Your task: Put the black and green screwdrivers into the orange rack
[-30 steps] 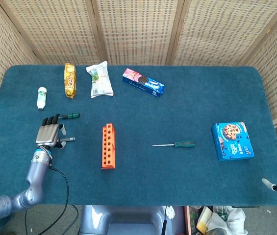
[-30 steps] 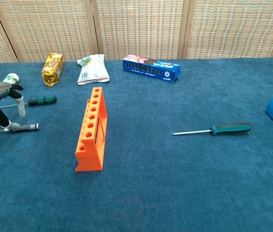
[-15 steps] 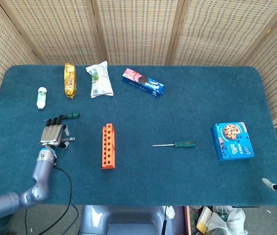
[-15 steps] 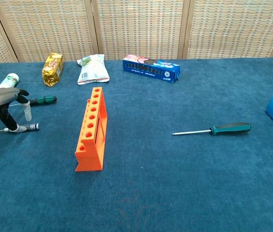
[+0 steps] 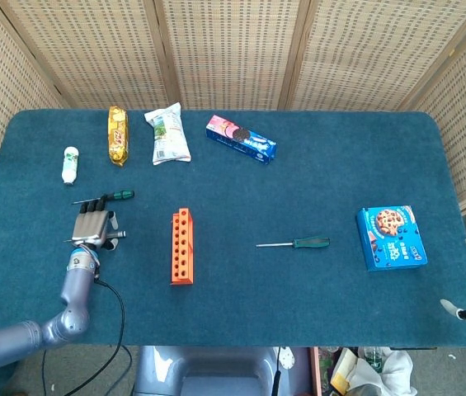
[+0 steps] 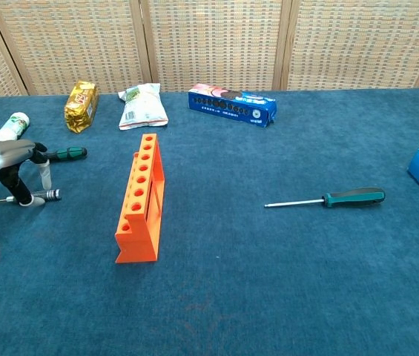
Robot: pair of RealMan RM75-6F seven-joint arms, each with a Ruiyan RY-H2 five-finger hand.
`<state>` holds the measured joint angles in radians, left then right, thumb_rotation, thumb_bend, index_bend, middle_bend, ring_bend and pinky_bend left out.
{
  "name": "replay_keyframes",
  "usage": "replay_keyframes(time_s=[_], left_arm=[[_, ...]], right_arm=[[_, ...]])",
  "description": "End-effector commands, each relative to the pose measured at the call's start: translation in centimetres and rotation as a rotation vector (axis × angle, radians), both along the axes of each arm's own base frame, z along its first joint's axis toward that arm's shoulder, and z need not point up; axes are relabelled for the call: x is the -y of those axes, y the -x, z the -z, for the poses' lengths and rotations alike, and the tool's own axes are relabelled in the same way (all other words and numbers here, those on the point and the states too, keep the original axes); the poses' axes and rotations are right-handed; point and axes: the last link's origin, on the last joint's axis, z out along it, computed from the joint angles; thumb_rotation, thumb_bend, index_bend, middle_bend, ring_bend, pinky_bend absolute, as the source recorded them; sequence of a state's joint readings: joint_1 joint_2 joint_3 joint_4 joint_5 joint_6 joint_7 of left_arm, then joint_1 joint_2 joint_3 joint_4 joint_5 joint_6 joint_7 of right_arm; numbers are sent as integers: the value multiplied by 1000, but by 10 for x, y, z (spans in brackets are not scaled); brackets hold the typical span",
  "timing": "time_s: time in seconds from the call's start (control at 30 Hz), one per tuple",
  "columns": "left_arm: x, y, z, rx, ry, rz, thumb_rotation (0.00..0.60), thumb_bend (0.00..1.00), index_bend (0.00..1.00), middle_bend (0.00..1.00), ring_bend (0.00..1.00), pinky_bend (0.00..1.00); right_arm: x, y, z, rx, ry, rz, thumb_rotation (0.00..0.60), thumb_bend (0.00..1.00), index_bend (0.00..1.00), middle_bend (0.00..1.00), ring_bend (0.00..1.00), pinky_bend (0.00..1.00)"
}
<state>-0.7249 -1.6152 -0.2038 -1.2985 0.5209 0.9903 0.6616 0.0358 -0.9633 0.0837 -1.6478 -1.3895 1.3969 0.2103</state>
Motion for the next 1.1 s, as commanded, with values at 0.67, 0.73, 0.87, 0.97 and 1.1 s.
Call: replay_keyframes(time_s=[0.67,0.73,0.87,0.97,1.1], left_arm=[[1,-1,-2,7,-6,0,600,407,641,0,0,0],[2,-4,-9,26,-22,13,600,407,641,0,0,0],[8,-16,-31,64,-63,76,600,409,642,0,0,0],[17,-29,-51,98,-96,138,600,411,642,0,0,0],[27,-48,-76,204,-134,192,600,417,647,0,0,0]], right_arm=[[1,0,0,3,1,5,600,0,0,0,0,0],[1,0,0,3,0,5,600,0,0,0,0,0],[1,0,1,0,-1,5,600,0,0,0,0,0],[1,-1,2,-3,-3,2,600,0,0,0,0,0],[0,-2,4,-5,-7,1,600,0,0,0,0,0]])
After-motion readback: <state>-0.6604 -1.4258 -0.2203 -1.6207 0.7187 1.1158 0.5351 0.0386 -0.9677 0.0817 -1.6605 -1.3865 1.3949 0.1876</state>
